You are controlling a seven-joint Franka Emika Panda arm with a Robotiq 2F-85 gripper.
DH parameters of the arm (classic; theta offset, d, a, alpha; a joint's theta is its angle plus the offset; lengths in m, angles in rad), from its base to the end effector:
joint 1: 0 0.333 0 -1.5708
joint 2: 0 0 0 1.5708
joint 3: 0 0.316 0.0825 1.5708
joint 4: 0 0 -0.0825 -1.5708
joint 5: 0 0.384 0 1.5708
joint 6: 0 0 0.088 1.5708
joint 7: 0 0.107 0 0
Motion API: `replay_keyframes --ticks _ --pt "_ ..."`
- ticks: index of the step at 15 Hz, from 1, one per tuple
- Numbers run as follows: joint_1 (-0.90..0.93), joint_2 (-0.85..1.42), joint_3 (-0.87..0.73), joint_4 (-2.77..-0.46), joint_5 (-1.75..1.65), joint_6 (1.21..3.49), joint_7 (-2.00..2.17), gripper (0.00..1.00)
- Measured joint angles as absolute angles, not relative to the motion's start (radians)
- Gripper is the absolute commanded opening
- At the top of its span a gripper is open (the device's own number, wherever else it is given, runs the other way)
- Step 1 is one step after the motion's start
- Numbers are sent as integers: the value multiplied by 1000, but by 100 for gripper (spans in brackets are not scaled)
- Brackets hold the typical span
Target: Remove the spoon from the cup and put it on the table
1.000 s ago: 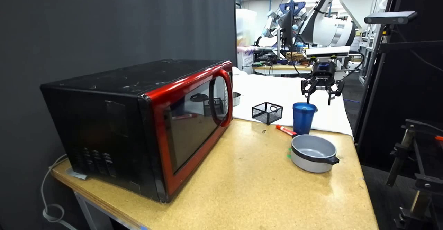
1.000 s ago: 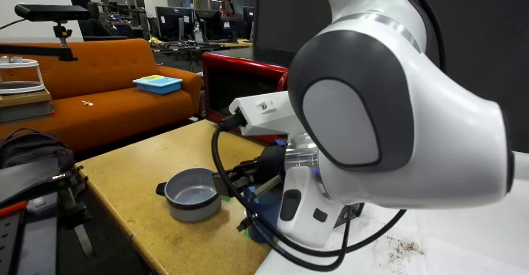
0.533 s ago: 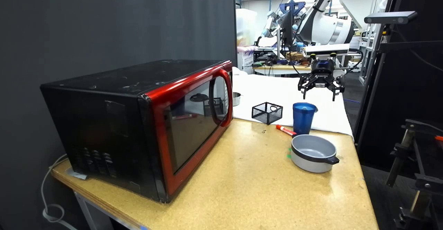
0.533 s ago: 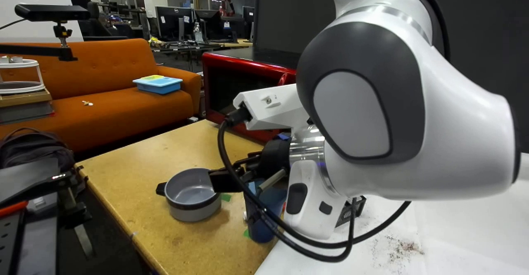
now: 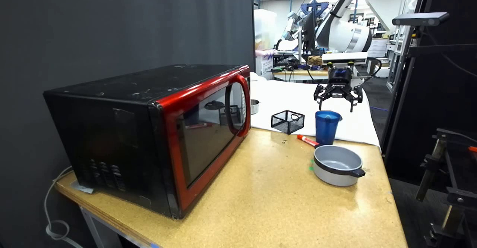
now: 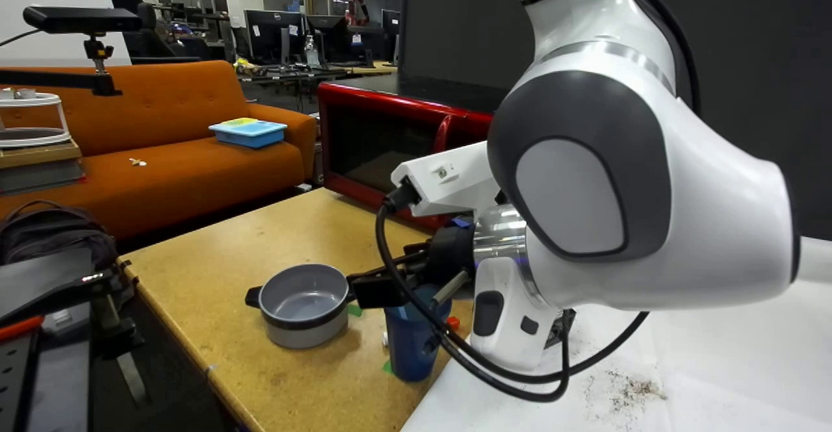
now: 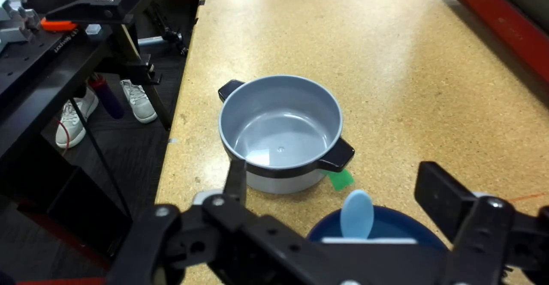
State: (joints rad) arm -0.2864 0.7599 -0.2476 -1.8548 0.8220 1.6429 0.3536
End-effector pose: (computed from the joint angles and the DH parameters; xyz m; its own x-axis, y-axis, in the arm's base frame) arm 0.4924 -0.2104 0.0970 0.0765 -0.5254 -0.8474 -0.9783 -0.2038 0.0381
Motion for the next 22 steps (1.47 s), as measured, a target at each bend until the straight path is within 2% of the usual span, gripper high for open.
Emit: replay_keyframes --ticks 2,3,5,11,14,17,22 --pt "-286 774 -245 -1846 822 1643 354 100" --pt "-286 778 -245 -1844 822 1643 354 80" --pt "-286 781 -245 -1842 822 1643 354 69" --pt "-286 796 -242 -1825 831 1644 356 26" --pt "-284 797 -242 -1823 833 1645 358 7" --pt "-281 797 -242 -1823 833 1646 362 0" --pt "-278 797 -240 -1823 833 1646 369 1"
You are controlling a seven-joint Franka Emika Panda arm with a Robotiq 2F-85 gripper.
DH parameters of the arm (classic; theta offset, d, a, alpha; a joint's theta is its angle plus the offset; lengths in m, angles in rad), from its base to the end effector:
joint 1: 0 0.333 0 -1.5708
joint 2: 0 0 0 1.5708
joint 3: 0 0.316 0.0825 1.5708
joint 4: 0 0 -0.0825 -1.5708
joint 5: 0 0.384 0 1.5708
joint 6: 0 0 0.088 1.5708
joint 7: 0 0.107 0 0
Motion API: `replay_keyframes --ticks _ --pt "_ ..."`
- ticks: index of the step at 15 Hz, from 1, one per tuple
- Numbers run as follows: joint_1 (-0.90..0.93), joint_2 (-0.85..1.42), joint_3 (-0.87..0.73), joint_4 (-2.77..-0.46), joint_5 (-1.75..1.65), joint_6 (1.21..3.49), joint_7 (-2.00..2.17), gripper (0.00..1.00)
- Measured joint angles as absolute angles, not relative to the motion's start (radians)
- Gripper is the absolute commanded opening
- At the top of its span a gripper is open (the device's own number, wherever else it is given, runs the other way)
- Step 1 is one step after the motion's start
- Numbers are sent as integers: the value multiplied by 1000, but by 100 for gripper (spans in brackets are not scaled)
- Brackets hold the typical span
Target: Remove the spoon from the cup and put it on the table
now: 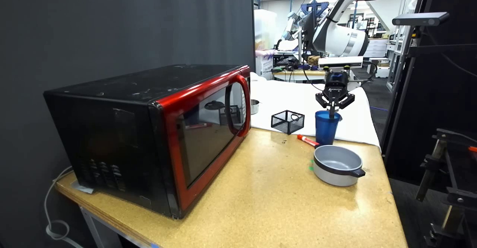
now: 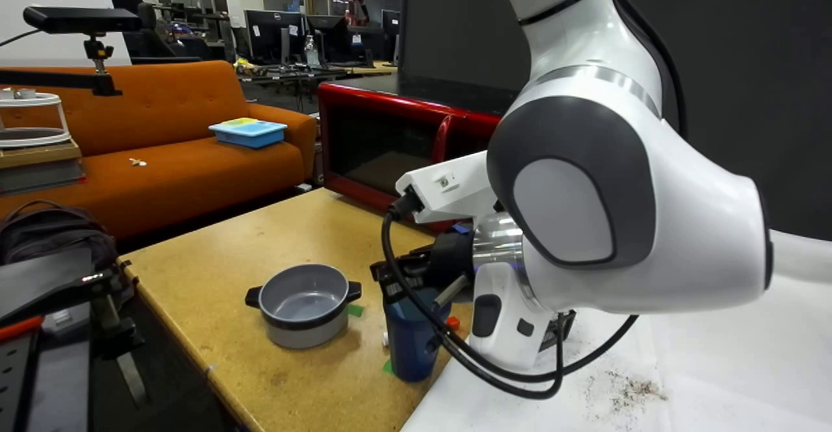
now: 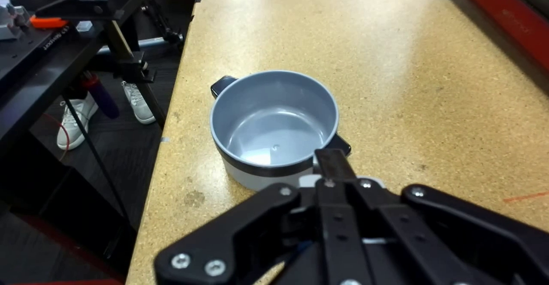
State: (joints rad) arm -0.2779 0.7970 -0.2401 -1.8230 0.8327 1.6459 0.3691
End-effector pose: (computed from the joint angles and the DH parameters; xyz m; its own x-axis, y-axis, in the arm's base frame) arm 0.5003 -0.2042 0.0851 0.0653 -0.5253 -0.8484 -0.9774 -0.2050 0.0516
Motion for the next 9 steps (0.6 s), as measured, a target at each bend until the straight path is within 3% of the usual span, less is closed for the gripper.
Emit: replay_keyframes --ticks 2,9 --pt "-278 797 -240 -1823 833 1646 370 27" --pt "-281 799 -244 -1823 833 1648 373 71"
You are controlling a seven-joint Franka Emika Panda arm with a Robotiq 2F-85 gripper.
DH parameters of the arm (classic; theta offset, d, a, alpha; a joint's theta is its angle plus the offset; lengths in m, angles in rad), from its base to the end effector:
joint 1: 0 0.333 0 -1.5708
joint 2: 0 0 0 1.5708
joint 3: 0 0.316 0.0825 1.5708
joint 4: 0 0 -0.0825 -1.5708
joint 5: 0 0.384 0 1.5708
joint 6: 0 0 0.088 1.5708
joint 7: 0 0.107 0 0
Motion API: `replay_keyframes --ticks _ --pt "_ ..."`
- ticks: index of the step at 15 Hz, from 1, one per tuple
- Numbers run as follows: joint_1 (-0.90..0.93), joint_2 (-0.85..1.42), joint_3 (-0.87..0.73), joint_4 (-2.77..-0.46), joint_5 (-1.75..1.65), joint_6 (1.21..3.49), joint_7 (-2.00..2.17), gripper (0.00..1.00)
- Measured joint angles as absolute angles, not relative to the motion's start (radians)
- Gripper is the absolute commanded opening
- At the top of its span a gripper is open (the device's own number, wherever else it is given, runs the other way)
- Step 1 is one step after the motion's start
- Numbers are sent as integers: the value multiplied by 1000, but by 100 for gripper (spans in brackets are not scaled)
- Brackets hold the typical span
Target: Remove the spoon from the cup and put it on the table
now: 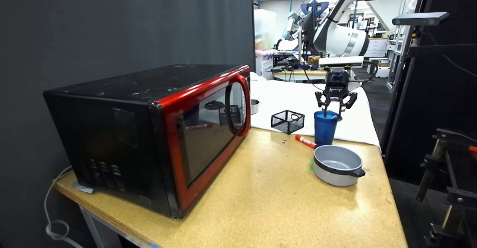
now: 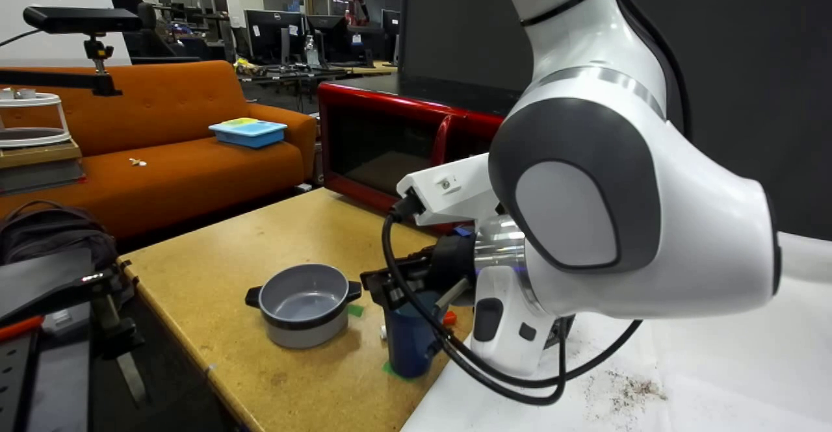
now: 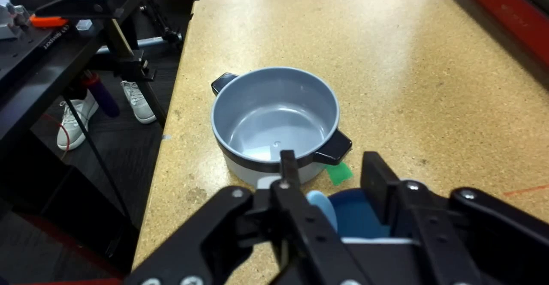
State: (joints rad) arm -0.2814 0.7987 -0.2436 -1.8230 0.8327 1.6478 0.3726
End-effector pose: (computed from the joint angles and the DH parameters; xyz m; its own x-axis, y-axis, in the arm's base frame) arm 0.4986 -0.2078 0.0843 0.0571 -0.5294 -0.8464 -0.9788 -0.1966 0.0569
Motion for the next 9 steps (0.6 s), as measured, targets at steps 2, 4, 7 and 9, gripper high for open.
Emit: replay_keyframes --ticks 2,4,7,9 --pt "-283 801 -244 -1823 833 1648 372 75" --pt "-283 804 -244 -1823 833 1647 372 77" --pt "-283 805 -244 -1823 833 1647 372 49" --pt "-283 806 -244 -1822 833 1647 372 41"
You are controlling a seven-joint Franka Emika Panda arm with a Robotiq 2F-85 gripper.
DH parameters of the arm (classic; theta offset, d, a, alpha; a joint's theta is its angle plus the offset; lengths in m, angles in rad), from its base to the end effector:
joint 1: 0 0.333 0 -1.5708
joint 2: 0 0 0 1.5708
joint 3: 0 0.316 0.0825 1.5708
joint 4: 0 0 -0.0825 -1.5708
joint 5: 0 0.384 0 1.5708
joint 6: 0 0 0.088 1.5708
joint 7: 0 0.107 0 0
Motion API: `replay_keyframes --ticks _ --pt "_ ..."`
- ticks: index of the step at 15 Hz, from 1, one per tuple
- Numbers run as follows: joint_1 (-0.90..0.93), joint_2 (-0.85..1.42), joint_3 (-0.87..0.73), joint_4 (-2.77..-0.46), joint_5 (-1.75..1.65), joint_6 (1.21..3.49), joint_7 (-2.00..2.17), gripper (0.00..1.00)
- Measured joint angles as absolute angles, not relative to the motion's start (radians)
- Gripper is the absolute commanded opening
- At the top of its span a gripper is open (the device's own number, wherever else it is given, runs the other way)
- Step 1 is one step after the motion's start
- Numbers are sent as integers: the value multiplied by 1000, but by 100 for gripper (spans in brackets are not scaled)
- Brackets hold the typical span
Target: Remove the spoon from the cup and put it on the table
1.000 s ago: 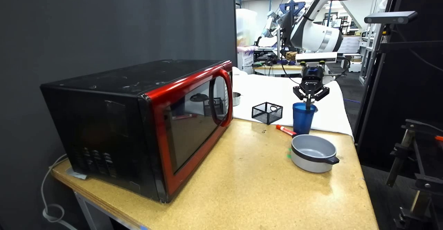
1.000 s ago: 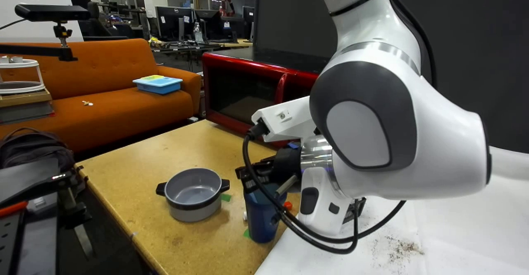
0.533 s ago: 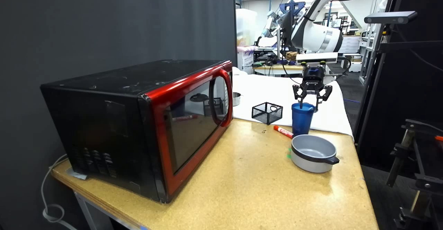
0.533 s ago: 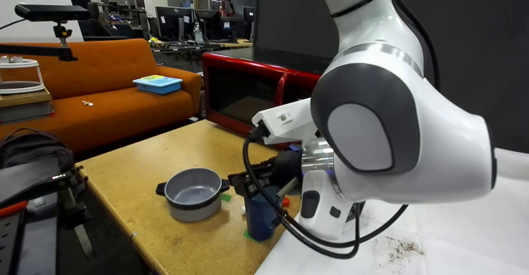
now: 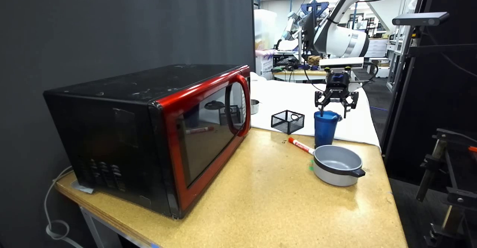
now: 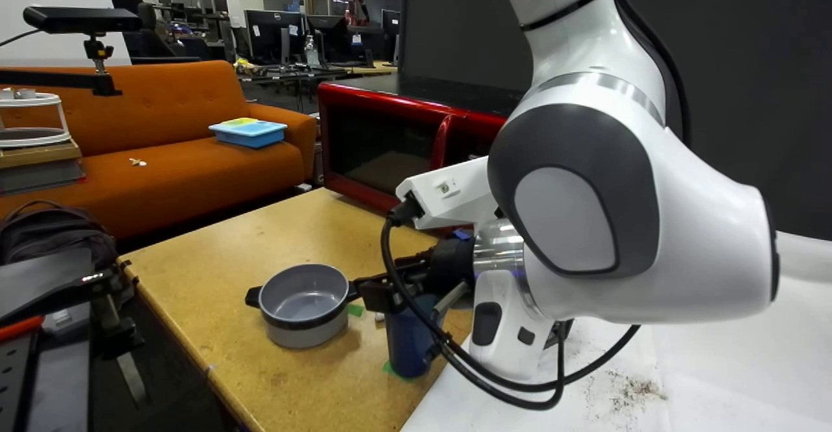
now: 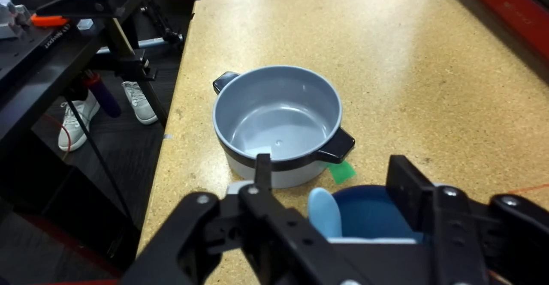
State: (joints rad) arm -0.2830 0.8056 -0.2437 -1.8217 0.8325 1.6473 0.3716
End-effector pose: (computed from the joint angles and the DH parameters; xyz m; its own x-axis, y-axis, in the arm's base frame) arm 0.4971 -0.2083 0.0809 0.0526 -0.5279 -0.8477 -0.9787 -0.1961 0.0614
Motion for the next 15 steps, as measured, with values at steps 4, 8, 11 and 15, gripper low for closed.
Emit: replay_keyframes --ticks 4,8,11,15 --pt "-284 813 -244 -1812 833 1647 372 25" --pt "-290 830 -244 -1795 833 1646 372 0" --pt "-303 832 -244 -1786 833 1630 371 0" --pt "-317 836 -244 -1775 833 1623 371 1"
